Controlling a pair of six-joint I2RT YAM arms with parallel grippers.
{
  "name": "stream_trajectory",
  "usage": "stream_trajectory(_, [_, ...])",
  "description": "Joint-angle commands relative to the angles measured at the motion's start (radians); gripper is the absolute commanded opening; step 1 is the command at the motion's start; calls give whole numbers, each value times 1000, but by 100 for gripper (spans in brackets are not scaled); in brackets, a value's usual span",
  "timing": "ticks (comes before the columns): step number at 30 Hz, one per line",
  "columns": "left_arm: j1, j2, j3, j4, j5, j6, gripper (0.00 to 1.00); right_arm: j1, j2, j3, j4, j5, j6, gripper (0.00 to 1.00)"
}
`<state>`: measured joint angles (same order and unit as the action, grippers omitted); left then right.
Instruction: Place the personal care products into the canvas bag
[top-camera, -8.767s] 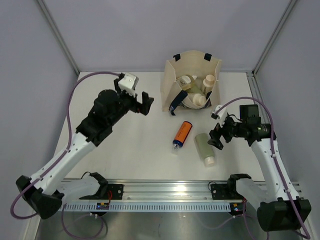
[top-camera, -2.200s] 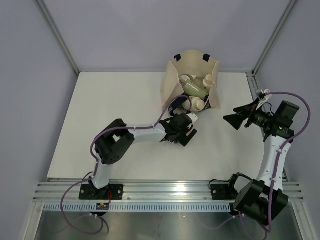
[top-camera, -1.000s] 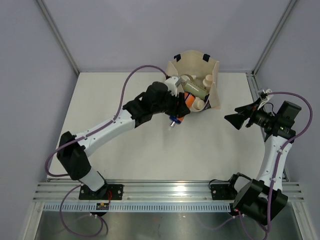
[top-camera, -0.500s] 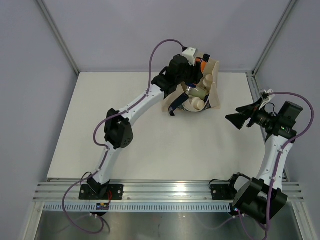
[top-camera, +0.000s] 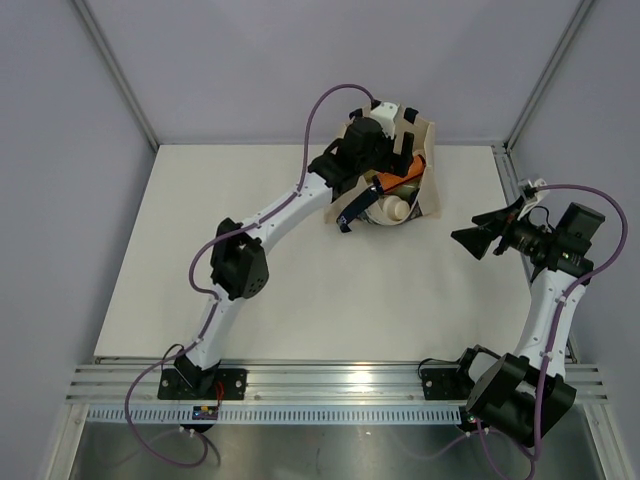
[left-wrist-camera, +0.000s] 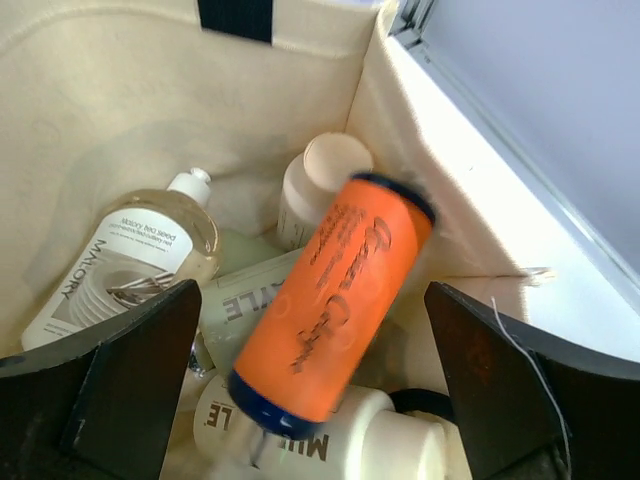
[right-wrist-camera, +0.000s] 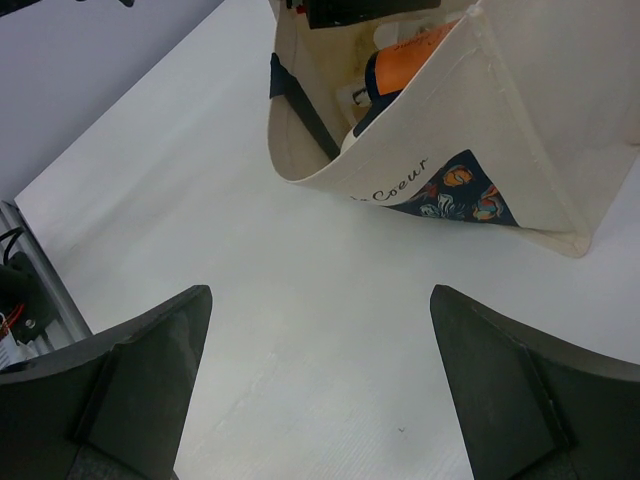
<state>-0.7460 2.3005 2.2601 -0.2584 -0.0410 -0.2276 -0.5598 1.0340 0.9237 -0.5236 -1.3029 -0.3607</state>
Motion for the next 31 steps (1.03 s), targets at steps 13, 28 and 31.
stream_trajectory(13, [4,-916,-876,22,-14,188,99,-12,-93,29,108,603,163,99])
stream_trajectory(28, [8,-1723,-1580,-106,-172,165,99,-12,-489,-57,-21,981,129,99])
stream_trajectory(31, [8,-1768,-1610,-128,-186,165,99,-12,-529,-71,-26,993,161,99])
